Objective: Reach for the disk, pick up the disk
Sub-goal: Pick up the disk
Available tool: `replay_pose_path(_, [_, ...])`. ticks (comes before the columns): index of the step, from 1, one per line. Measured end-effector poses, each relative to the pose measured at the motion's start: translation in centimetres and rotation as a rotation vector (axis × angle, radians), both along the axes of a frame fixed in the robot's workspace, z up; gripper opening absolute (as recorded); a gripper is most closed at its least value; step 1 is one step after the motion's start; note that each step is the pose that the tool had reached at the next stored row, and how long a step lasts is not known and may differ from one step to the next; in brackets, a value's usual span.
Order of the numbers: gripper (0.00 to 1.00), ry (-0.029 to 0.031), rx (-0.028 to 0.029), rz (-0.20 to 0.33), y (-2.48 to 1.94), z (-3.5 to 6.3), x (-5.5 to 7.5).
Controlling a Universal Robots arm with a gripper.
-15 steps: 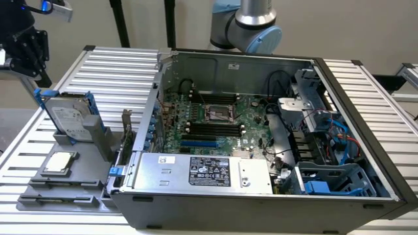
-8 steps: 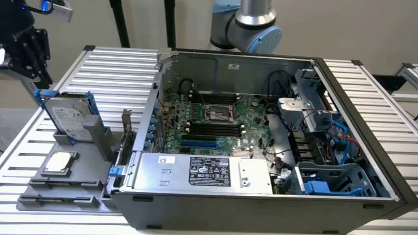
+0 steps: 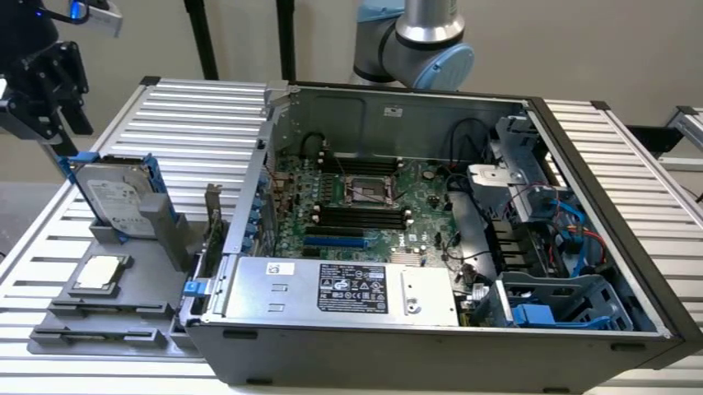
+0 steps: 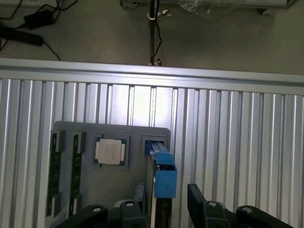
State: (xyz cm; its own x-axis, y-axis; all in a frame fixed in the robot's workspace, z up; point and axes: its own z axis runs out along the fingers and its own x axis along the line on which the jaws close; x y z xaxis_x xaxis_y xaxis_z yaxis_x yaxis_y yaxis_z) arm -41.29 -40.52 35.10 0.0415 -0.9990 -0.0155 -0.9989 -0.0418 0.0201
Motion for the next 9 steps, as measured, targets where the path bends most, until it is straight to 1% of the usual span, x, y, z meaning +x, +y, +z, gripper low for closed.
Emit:
replay_pose_path(5, [0.48, -0.0008, 0.0011, -0.005, -0.01, -0.36, 0.00])
replay_pose_path(9, [0.48, -0.0040, 0.0023, -0.014, -0.01, -0.83, 0.00])
